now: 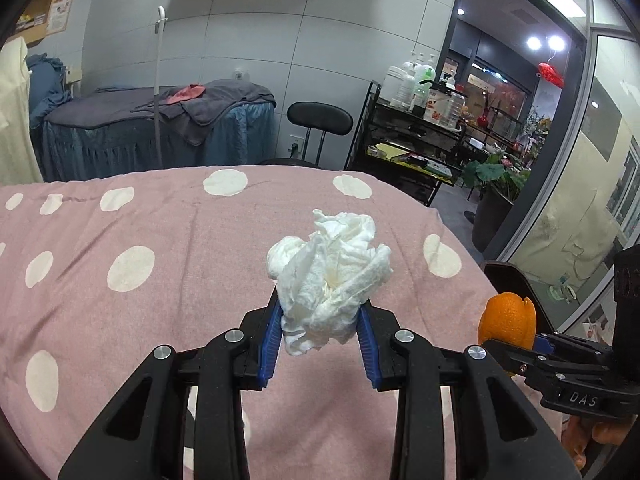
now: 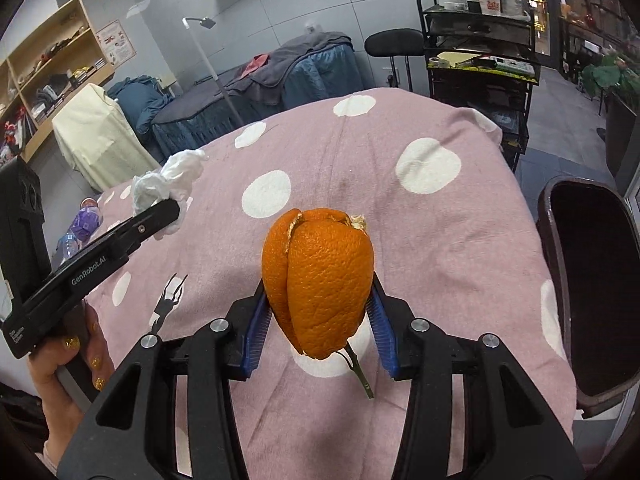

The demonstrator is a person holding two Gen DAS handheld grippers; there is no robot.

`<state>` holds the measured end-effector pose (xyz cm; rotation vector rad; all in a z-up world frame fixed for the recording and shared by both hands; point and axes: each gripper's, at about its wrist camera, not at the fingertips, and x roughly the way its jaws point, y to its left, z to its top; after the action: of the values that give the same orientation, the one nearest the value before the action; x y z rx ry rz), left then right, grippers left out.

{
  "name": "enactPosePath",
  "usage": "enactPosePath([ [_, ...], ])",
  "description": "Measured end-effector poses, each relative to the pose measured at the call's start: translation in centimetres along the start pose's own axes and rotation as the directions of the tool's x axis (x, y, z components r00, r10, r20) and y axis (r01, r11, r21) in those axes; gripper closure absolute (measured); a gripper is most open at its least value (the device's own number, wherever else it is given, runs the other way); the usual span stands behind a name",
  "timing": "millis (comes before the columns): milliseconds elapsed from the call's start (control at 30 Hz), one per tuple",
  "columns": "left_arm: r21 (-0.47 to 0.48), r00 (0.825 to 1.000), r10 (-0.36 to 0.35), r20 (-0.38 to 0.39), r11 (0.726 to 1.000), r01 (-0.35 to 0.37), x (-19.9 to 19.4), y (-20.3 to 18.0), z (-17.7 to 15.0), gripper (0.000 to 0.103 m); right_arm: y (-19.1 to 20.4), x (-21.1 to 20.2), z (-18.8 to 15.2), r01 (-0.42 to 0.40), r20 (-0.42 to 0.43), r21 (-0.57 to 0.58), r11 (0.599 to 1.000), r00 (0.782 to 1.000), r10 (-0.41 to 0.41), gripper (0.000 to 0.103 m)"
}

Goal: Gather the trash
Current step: 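Carry the orange peel over the bin and open the right tool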

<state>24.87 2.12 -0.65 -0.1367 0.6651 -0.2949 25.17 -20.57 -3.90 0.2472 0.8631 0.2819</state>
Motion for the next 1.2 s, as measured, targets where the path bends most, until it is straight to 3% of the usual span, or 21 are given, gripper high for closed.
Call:
enactPosePath([
  [367, 0.041, 0.996, -0.091, 0.018, 0.995, 0.091, -1.3, -5.9, -1.9, 0.070, -4.3, -6.7, -2.1, 0.047, 0.109, 0.068, 0.997, 0.993, -0.054, 0.057],
  [700, 0.047, 0.986, -0.166, 0.010, 0.985, 0.165, -0.7, -9.5, -2.7, 0.070, -10.1, -10.1, -3.2, 0.141, 0.152, 0.159, 0.977, 0.974, -0.165, 0.057],
  [1200, 0.088, 0.977, -0.215, 0.000, 0.973, 0.214, -0.5, -12.3, -2.6, 0.070, -17.9, -8.2, -2.0, 0.384, 0.126, 0.200, 0.901, 0.902, -0.413, 0.057],
])
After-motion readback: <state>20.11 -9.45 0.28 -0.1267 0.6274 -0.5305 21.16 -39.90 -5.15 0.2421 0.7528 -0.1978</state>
